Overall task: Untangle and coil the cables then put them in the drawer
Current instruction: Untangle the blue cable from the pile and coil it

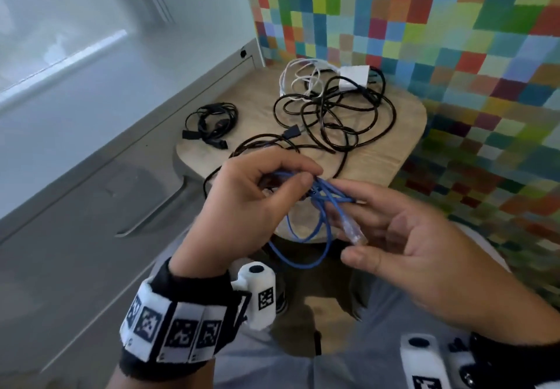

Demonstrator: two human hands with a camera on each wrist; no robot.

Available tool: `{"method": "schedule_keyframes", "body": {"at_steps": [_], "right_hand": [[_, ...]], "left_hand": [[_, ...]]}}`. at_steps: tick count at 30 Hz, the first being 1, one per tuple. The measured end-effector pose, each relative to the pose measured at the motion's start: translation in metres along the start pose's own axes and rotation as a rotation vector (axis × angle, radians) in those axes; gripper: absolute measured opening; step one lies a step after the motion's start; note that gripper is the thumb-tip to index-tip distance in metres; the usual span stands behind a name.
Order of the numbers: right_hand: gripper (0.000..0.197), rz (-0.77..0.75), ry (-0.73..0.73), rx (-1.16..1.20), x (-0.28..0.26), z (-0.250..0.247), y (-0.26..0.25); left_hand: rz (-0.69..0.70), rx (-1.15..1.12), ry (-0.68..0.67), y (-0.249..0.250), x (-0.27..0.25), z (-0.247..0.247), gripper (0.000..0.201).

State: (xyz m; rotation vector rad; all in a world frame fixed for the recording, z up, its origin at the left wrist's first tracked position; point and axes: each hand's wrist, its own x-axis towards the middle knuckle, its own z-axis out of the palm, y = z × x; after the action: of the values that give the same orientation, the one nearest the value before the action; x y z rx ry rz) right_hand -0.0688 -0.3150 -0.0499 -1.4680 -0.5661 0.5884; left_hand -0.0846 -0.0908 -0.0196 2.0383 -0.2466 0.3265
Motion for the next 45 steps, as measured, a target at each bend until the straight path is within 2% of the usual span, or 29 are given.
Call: {"method": "schedule_keyframes", "body": {"at_steps": [2,8,12,15,18,24,27,35,42,45], "right_hand": [[0.067,-0.006,0.093,-0.059,0.0,0.001,-0.001],[0.064,-0.042,0.257,-0.282,0.001,-0.003,0.005],[0.063,-0.087,0.292,-0.378,0.002,0.003,0.008],[0.06,-0.115,0.329,-0.449,0.002,0.005,0.009],[0.057,-0.126,0.356,-0.423,0.003,0.007,0.009],[0.046,-0.135,0.312,-0.413,-0.001,0.011,0.007],[0.045,-0.083,0.326,-0.388,-0.003,0.013,0.008],[0.052,-0.096,0.298,-0.255,-0.002,0.007,0.009],[0.042,-0.131,0.334,-0.194,-0.001,0.005,0.01],[0.04,-0.156,0.317,-0.15,-0.002,0.002,0.008]], "left_hand": [[-0.046,-0.07,0.018,0.0,0.001,0.001,0.016],[-0.098,-0.067,-0.012,0.001,0.002,0.012,0.024],[-0.154,-0.014,-0.074,-0.002,0.001,0.008,0.04],[-0.116,0.05,-0.08,-0.002,0.0,0.005,0.033],[-0.033,0.111,-0.047,0.0,-0.001,0.002,0.024],[0.111,0.201,-0.089,-0.002,-0.001,-0.004,0.021],[0.094,0.167,-0.085,-0.002,-0.001,-0.005,0.022],[0.073,-0.015,-0.125,0.001,-0.004,-0.009,0.018],[0.127,0.121,-0.06,-0.001,-0.002,0.002,0.005],[0.15,0.175,-0.019,-0.002,-0.002,0.009,0.011]]}}
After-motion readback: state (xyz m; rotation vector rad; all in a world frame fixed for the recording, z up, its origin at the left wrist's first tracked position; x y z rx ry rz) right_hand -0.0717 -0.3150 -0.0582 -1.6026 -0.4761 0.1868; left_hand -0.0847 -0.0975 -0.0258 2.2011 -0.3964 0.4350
